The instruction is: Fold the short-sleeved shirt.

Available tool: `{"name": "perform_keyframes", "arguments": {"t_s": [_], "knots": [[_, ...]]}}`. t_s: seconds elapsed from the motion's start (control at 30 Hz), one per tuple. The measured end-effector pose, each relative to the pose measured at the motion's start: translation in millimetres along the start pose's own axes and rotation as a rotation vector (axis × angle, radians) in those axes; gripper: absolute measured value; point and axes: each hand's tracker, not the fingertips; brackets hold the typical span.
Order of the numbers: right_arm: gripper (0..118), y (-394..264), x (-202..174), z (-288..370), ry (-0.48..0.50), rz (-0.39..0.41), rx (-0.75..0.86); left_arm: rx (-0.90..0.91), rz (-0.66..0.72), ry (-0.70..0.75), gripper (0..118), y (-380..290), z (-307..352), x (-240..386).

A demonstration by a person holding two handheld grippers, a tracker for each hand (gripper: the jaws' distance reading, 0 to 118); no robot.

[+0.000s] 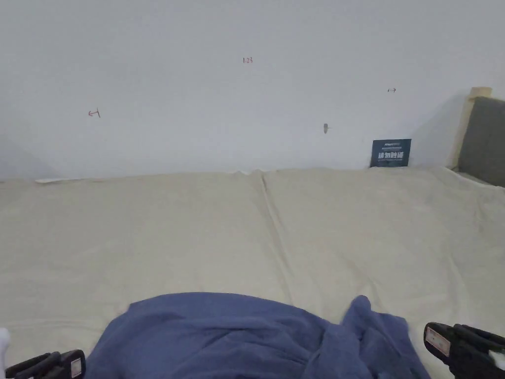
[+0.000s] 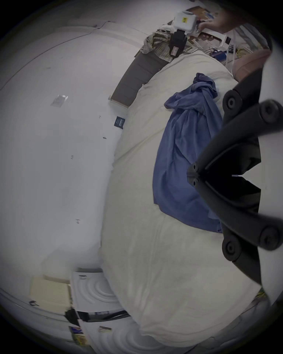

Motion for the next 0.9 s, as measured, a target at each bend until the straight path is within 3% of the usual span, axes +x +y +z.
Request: {"name": "perform_keyframes", "arguments": {"t_s": [0.07, 0.1, 0.23, 0.37, 0.5, 0.53, 0.57, 0.6, 0.63, 0.77, 0.9], "knots": [[0, -3, -13, -5, 0.078, -0.014, 0.000, -0.001, -0.036, -0.047, 0, 10, -3, 14], [0, 2, 7, 7, 0.083, -0.011, 0.002, 0.008, -0.067, -0.025, 0, 13, -16, -8], [0, 1, 13, -4, 0.087, 0.031, 0.004, 0.026, -0.158, 0.013, 0, 55, -58, -16], [0, 13, -8, -31, 0.094, 0.058, -0.030, -0.261, -0.059, 0.043, 0, 103, -160, -47], [0, 10, -6, -26, 0.098, 0.050, -0.080, -0.421, -0.067, 0.062, 0, 119, -250, -63], [0, 10, -6, -26, 0.096, 0.052, -0.090, -0.421, -0.074, 0.060, 11, 121, -265, -69], [0, 9, -6, -26, 0.093, 0.055, -0.099, -0.419, -0.066, 0.067, 39, 123, -279, -75], [0, 9, -6, -26, 0.091, 0.056, -0.110, -0.425, -0.055, 0.068, 87, 120, -289, -67], [0, 9, -6, -26, 0.090, 0.057, -0.118, -0.441, -0.046, 0.076, 114, 118, -298, -66], [0, 4, 12, -55, 0.087, 0.028, -0.139, -0.476, -0.075, 0.118, 116, 116, -339, -83], [0, 3, 22, -72, 0.077, 0.013, -0.156, -0.621, -0.100, 0.174, 116, 95, -362, -79]]}}
